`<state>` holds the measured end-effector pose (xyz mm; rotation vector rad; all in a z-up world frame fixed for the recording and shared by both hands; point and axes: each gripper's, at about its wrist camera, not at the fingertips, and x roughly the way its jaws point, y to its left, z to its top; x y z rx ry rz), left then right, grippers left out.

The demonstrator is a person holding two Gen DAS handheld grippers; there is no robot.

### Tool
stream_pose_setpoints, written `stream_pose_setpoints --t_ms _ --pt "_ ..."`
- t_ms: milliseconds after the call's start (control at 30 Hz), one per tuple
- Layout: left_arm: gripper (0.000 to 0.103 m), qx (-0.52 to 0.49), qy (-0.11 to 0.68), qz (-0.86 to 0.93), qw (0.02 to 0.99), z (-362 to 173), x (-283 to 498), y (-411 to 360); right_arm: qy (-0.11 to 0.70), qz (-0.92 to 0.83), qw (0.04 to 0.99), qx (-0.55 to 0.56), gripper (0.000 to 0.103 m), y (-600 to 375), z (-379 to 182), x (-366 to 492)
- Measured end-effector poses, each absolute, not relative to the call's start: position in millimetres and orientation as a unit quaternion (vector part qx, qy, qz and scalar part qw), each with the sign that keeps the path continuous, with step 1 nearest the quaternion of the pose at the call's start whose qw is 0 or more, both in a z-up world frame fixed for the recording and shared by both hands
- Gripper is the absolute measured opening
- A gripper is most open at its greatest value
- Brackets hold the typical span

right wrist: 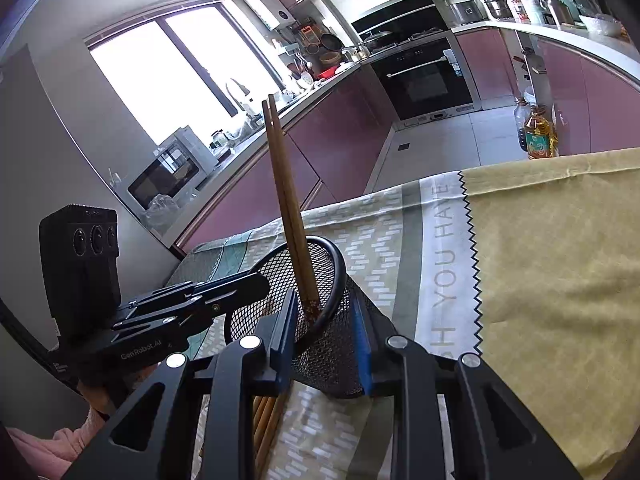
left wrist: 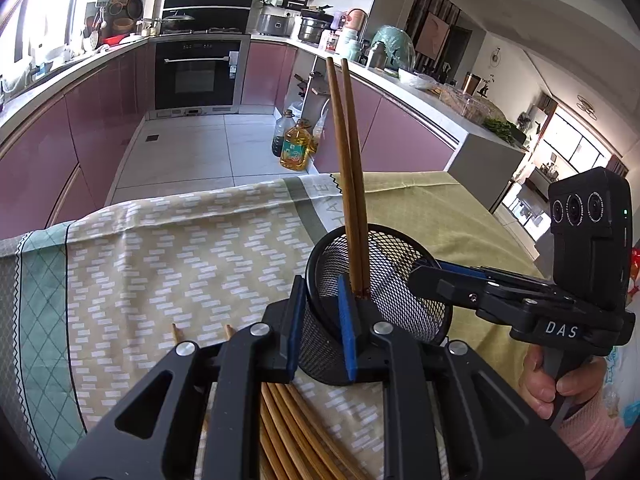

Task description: Organize utensils

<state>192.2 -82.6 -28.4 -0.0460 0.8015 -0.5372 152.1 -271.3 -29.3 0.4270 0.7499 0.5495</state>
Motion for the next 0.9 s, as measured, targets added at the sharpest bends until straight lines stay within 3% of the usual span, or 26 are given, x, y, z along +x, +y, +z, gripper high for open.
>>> stream_pose_setpoints --t_ms 100,167,333,567,700,900 --pt "0.02 -0.021 0.373 -0.251 0.893 -24.0 184.1 -78.5 0.356 0.251 0.878 0.201 0.03 -272.4 -28.0 148.4" --pt "0.028 -0.021 0.356 -0.247 0.901 -18.1 175.4 -72.1 0.349 0.238 0.885 0.194 0.033 -275.6 -24.2 141.7" --pt "0.037 -0.021 0.326 -0.227 0.917 -11.1 150.2 -40.8 0.326 0.221 0.909 0.138 0.039 -270.9 -9.9 110.2" --pt "0.039 -0.001 0.387 -0.194 0.902 -54.7 126.7 -6.2 0.393 0.267 0.879 0.041 0.039 -206.9 -42.6 89.7" --pt "0.039 0.007 0.42 -0.19 0.887 -81.2 117.4 -2.6 0.43 0.275 0.86 0.026 0.028 -180.1 -65.6 95.3" --pt "0.036 0.011 0.429 -0.195 0.882 -94.6 112.7 -3.4 0.443 0.258 0.859 0.001 0.025 -163.0 -74.1 98.6"
